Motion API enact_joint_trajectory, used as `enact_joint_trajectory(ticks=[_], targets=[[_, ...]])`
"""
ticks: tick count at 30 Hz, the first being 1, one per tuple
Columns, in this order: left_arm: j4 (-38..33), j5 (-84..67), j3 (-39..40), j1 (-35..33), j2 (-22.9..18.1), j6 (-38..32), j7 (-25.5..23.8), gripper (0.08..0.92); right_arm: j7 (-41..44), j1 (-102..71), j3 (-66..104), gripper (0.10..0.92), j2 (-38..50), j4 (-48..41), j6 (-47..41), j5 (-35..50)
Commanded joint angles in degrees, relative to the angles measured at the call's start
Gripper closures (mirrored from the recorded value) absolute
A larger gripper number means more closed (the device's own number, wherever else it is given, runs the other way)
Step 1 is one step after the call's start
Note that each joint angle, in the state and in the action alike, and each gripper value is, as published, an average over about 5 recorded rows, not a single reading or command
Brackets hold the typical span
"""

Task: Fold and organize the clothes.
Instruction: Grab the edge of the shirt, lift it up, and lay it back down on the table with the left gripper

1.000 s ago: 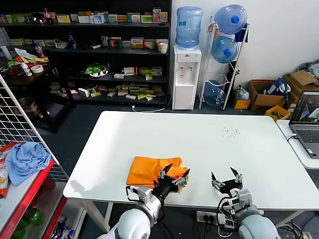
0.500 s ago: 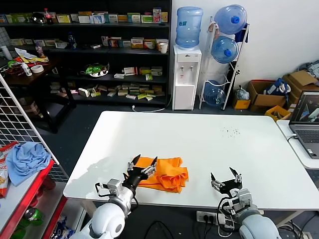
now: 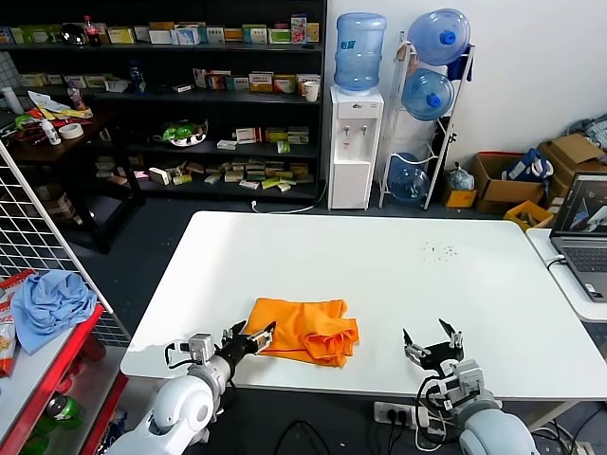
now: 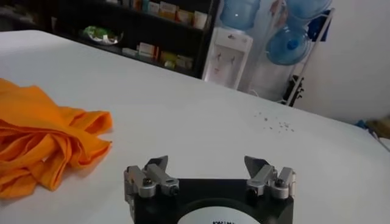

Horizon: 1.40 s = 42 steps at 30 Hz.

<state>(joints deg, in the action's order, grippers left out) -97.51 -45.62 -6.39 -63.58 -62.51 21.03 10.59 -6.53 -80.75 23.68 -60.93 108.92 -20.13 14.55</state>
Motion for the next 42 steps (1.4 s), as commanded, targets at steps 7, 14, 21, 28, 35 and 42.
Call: enact_joint_trajectory(ticks=[7,14,21,28,35,42], targets=[[3.76,-2.1,-1.12,1.19,-0.27,4.75,-2.65,0.183,0.08,-0.5,0.1,0.203,-0.08,0.26,0.11,-0.06],[2.18,-2.02,-1.14,0.62,-0.01,3.97,-3.87,0.353,-0.05,-0.48,-0.09,0.203,-0.31,0.57,-0.13,-0.1],[1.65,-1.48,-1.12,0.53,-0.45,2.52,-4.87,0.553,-0.12,-0.75,-0.07,0.203,-0.38,1.02,-0.27,-0.08],[0.53,-0.88,-2.74,-0.6,-0.02,0.77,-4.18,0.751,-0.12,-0.94,-0.21,0.203,-0.41,1.56,-0.39,-0.04],[-1.27,-1.04,-8.77,-2.2,2.99,1.62,0.08,0.844,-0.17,0.15,-1.27,0.203,-0.57,1.62,-0.86,0.04],[-0.65,1.41,-17.1,-3.52,9.02,3.01,5.46,0.844,-0.31,1.74,-2.77,0.203,-0.86,1.51,-1.33,0.23]])
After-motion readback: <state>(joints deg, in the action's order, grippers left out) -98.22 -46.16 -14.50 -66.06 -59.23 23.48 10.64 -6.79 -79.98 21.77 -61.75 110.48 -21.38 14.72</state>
